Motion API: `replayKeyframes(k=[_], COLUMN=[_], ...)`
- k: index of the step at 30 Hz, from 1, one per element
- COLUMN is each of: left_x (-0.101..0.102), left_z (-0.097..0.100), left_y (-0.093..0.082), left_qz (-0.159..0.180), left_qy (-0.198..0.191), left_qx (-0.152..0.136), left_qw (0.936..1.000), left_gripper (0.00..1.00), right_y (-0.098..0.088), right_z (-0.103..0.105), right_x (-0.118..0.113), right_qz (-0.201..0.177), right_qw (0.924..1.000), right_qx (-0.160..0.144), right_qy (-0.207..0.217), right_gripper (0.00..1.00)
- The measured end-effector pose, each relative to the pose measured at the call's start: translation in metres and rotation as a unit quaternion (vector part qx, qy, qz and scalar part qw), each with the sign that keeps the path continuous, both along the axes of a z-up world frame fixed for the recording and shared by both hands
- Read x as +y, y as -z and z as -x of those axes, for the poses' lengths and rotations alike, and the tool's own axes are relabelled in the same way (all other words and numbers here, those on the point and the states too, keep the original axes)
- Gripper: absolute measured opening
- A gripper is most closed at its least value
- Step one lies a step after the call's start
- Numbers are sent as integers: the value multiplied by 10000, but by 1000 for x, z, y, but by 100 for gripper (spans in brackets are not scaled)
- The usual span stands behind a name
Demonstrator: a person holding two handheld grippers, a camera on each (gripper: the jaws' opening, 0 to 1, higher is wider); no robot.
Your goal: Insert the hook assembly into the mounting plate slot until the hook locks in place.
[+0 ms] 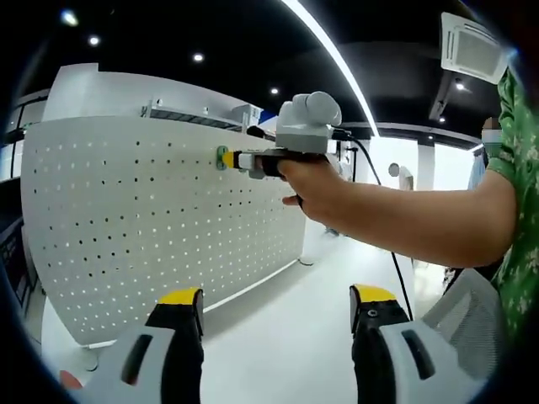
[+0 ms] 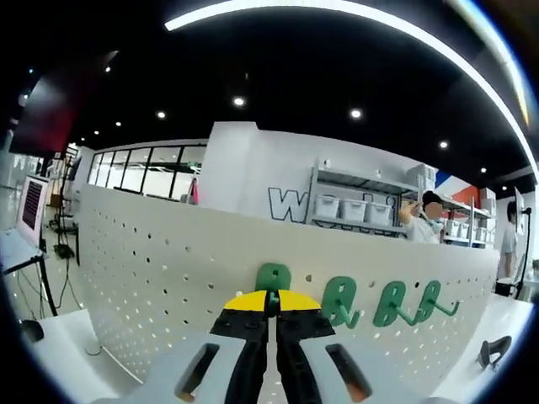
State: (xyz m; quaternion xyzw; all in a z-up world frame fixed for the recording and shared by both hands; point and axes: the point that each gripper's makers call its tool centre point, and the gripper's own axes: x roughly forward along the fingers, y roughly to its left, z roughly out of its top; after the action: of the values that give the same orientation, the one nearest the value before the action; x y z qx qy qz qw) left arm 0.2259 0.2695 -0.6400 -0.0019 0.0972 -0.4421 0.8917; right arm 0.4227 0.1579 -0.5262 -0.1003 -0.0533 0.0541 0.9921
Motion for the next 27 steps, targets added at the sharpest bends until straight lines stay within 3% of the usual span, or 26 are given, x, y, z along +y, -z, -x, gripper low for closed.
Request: replayKeyframes(k=[9, 13, 16, 18, 27], left_x=[1, 1, 1, 1, -1], left_z=[-1, -1, -2, -2, -3], left_y=[1, 2, 3, 3, 3], left_qz=[-7, -14, -5, -8, -1], left_qy=[-8, -11, -14, -9, 2], left_qx=[7, 15, 29, 31, 33], left_qw=[10000, 10000, 10000, 10000, 10000], left_gripper=[72, 72, 72, 72, 72], right_y=[-1, -2, -3, 0, -2], right_z=[2, 1, 0, -3, -3], right_x=[0, 1, -2, -3, -3], right_qz=[134, 375, 21, -8, -96], right_qw=[9997, 9989, 9999, 10000, 9999], right_qx=[-200, -239, -154, -28, -36], right_qy=[103, 140, 45, 46, -3], right_gripper=[0, 0, 0, 0, 1])
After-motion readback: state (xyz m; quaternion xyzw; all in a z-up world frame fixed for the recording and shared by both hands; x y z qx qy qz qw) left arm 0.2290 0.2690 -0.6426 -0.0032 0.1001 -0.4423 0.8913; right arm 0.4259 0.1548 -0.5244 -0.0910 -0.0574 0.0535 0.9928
